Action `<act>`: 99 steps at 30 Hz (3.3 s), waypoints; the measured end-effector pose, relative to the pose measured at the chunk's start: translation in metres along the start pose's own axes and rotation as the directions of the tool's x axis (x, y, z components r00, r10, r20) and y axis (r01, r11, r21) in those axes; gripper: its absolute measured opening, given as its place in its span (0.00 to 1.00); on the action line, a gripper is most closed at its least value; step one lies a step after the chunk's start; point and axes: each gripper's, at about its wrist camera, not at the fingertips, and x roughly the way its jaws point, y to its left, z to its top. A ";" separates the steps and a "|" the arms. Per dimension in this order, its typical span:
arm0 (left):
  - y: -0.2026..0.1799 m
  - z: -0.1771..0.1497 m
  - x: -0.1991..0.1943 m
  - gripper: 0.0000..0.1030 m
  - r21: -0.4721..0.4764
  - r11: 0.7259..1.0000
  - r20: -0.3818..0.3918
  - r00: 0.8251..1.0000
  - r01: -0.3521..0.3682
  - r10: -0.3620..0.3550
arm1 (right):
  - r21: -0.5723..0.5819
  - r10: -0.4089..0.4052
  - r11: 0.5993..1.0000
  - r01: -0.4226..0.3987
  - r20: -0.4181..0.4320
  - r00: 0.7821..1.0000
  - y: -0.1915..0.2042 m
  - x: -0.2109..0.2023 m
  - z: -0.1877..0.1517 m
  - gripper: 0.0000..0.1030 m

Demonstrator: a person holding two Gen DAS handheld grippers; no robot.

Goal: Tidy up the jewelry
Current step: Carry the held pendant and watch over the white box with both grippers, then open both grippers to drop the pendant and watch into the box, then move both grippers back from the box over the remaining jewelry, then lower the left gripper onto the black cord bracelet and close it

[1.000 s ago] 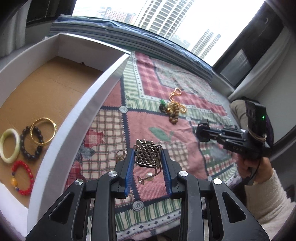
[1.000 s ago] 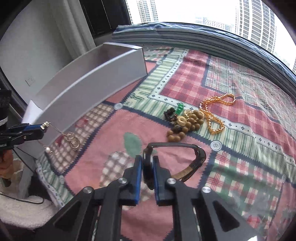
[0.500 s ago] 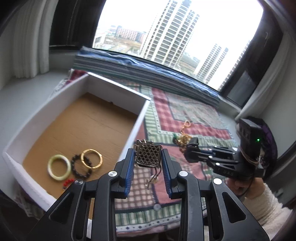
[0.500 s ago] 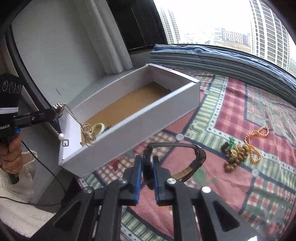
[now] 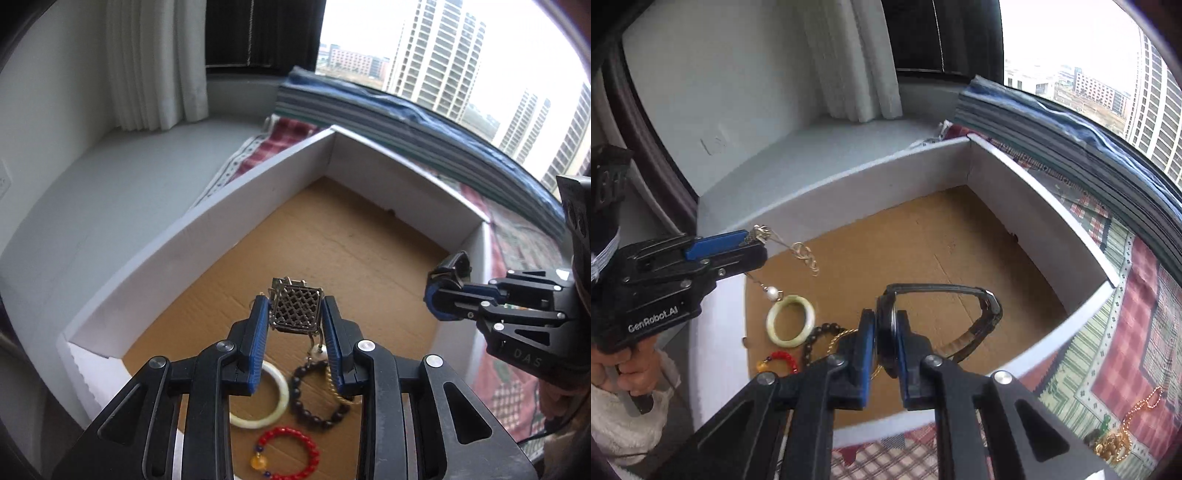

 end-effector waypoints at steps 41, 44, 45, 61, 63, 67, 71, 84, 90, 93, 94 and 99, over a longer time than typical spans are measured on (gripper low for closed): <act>-0.185 -0.201 -0.056 0.93 0.317 0.923 -0.108 0.975 0.219 -0.194 | 0.301 -0.356 0.902 0.310 0.112 0.928 -0.034 -0.141 -0.273 0.55; -0.194 -0.209 -0.056 0.93 0.336 0.915 -0.129 0.973 0.222 -0.189 | 0.344 -0.385 0.879 0.330 0.106 0.917 -0.038 -0.149 -0.301 0.55; -0.196 -0.211 -0.056 0.93 0.344 0.913 -0.130 0.974 0.219 -0.184 | 0.354 -0.391 0.874 0.334 0.103 0.915 -0.039 -0.150 -0.308 0.55; -0.202 -0.215 -0.039 0.93 0.329 0.927 -0.166 0.978 0.178 -0.129 | 0.430 -0.408 0.842 0.326 0.111 0.906 -0.054 -0.150 -0.346 0.55; -0.205 -0.214 -0.037 0.93 0.329 0.926 -0.176 0.975 0.185 -0.132 | 0.438 -0.405 0.840 0.319 0.116 0.907 -0.056 -0.152 -0.348 0.55; -0.214 -0.204 -0.038 0.93 0.334 0.920 -0.178 0.972 0.205 -0.152 | 0.456 -0.413 0.831 0.319 0.119 0.903 -0.060 -0.157 -0.354 0.55; -0.232 -0.183 -0.043 0.93 0.346 0.904 -0.167 0.965 0.251 -0.204 | 0.485 -0.421 0.816 0.314 0.127 0.898 -0.066 -0.166 -0.364 0.55; -0.312 -0.094 0.011 0.88 0.358 0.854 -0.220 0.923 0.378 -0.316 | 0.550 -0.426 0.784 0.287 0.142 0.894 -0.090 -0.180 -0.387 0.55; -0.342 -0.066 0.064 0.68 0.327 0.876 -0.266 0.924 0.356 -0.276 | 0.564 -0.424 0.778 0.277 0.145 0.894 -0.098 -0.183 -0.393 0.55; -0.360 -0.064 0.081 0.60 0.330 0.870 -0.289 0.916 0.367 -0.277 | 0.572 -0.422 0.774 0.272 0.147 0.894 -0.102 -0.185 -0.395 0.55; -0.365 -0.064 0.088 0.57 0.335 0.868 -0.298 0.915 0.367 -0.271 | 0.574 -0.422 0.773 0.270 0.146 0.895 -0.103 -0.185 -0.396 0.55; -0.383 -0.066 0.112 0.43 0.360 0.869 -0.314 0.921 0.339 -0.229 | 0.586 -0.418 0.766 0.264 0.143 0.897 -0.108 -0.185 -0.399 0.55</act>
